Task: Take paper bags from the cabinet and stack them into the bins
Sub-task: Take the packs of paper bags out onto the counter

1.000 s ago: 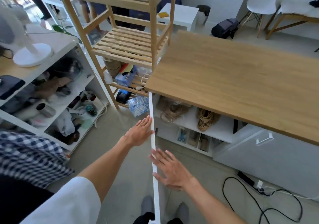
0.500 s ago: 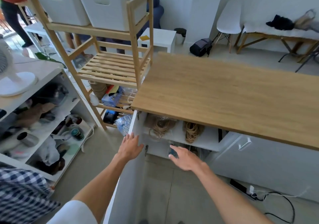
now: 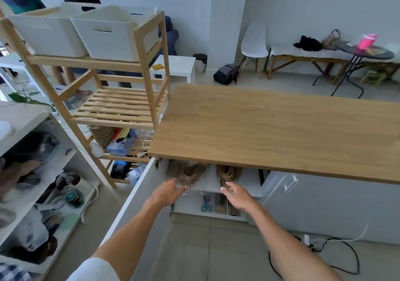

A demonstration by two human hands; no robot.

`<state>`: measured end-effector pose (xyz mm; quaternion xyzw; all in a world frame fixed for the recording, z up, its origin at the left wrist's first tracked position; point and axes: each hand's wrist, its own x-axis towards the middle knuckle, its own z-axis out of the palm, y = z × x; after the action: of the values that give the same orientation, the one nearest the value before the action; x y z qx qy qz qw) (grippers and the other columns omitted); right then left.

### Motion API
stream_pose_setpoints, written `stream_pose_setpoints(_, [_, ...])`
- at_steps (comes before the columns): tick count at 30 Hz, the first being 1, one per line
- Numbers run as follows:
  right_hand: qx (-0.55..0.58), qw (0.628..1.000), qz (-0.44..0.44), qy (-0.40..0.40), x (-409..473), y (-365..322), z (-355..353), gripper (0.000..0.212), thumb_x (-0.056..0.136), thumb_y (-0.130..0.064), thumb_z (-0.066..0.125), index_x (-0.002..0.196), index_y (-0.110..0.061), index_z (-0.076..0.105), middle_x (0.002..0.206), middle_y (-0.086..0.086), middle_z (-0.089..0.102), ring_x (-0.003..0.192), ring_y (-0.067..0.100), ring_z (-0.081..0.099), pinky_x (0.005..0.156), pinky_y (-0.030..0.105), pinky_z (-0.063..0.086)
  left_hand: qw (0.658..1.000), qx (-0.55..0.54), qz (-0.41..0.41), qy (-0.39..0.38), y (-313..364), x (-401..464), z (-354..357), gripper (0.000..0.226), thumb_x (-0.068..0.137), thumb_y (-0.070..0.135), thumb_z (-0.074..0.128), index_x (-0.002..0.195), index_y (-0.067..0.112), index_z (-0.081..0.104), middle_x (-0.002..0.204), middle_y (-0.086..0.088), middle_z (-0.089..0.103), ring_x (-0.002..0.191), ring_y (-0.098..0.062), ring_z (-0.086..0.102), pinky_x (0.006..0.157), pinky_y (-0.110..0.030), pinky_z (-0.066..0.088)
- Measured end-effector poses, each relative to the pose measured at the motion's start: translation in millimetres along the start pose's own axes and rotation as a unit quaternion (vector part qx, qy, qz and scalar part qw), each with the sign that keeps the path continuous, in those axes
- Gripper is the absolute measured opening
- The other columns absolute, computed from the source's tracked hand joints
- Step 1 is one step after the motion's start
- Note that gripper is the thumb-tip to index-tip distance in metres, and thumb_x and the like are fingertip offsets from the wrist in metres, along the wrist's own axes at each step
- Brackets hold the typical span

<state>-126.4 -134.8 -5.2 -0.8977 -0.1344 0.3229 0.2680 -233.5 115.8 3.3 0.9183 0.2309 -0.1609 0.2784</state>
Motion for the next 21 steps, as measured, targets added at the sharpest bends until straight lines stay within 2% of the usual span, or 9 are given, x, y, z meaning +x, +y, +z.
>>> stream_pose_setpoints(2, [0.023,1.000,0.010,0.003,2,3,4,0.064,0.104,-0.055,0.041,0.159,-0.022,0.035,0.157,0.004,0.049,0.139,0.024,0.050,0.104,0.034,0.042,1.000,-0.010,0.005,-0.016,0,1,9,0.061,0.099,0.050,0.047,0.145,0.011,0.045,0.144,-0.015,0.054,0.130,-0.032,0.053,0.105,-0.042,0.044])
stream_pose_setpoints(6, [0.070,0.997,0.038,-0.009,15,6,10,0.061,0.105,-0.052,0.043,0.157,-0.020,0.039,0.156,0.005,0.051,0.144,0.025,0.045,0.115,0.037,0.034,0.998,-0.048,-0.010,-0.032,-6,15,18,0.060,0.099,0.051,0.047,0.144,0.012,0.047,0.143,-0.014,0.055,0.128,-0.031,0.054,0.105,-0.042,0.045])
stream_pose_setpoints(11, [0.098,0.992,0.061,-0.043,40,13,11,0.056,0.104,-0.051,0.046,0.153,-0.023,0.045,0.152,0.006,0.053,0.140,0.025,0.049,0.107,0.033,0.037,0.991,-0.116,-0.065,-0.030,-10,37,25,0.054,0.100,0.047,0.049,0.141,0.011,0.049,0.135,-0.016,0.060,0.121,-0.031,0.058,0.100,-0.037,0.046])
stream_pose_setpoints(13, [0.121,0.989,0.064,-0.050,55,14,13,0.057,0.103,-0.053,0.048,0.152,-0.024,0.046,0.151,0.004,0.055,0.137,0.024,0.052,0.110,0.032,0.039,0.988,-0.130,-0.076,-0.025,-11,48,27,0.053,0.101,0.045,0.048,0.142,0.010,0.047,0.134,-0.018,0.061,0.121,-0.031,0.058,0.098,-0.037,0.045])
stream_pose_setpoints(17, [0.189,0.977,0.083,-0.053,106,28,33,0.057,0.098,-0.055,0.053,0.147,-0.024,0.051,0.147,0.003,0.058,0.131,0.022,0.056,0.113,0.048,0.045,0.985,-0.146,-0.086,-0.018,-24,80,41,0.056,0.102,0.047,0.046,0.144,0.010,0.043,0.143,-0.020,0.053,0.130,-0.034,0.052,0.102,-0.038,0.041])
stream_pose_setpoints(19, [0.226,0.968,0.097,-0.055,122,27,42,0.042,0.102,-0.047,0.053,0.138,-0.025,0.058,0.146,0.005,0.058,0.130,0.023,0.056,0.111,0.049,0.047,0.985,-0.150,-0.086,-0.018,-32,99,51,0.058,0.102,0.048,0.045,0.144,0.009,0.042,0.145,-0.019,0.051,0.131,-0.033,0.051,0.102,-0.037,0.040])
stream_pose_setpoints(21, [0.254,0.959,0.108,-0.062,139,30,52,0.019,0.106,-0.041,0.050,0.115,-0.032,0.063,0.141,0.007,0.059,0.126,0.022,0.057,0.108,0.047,0.050,0.982,-0.163,-0.091,-0.013,-40,120,59,0.061,0.102,0.048,0.046,0.149,0.010,0.038,0.152,-0.016,0.046,0.136,-0.031,0.046,0.106,-0.036,0.037])
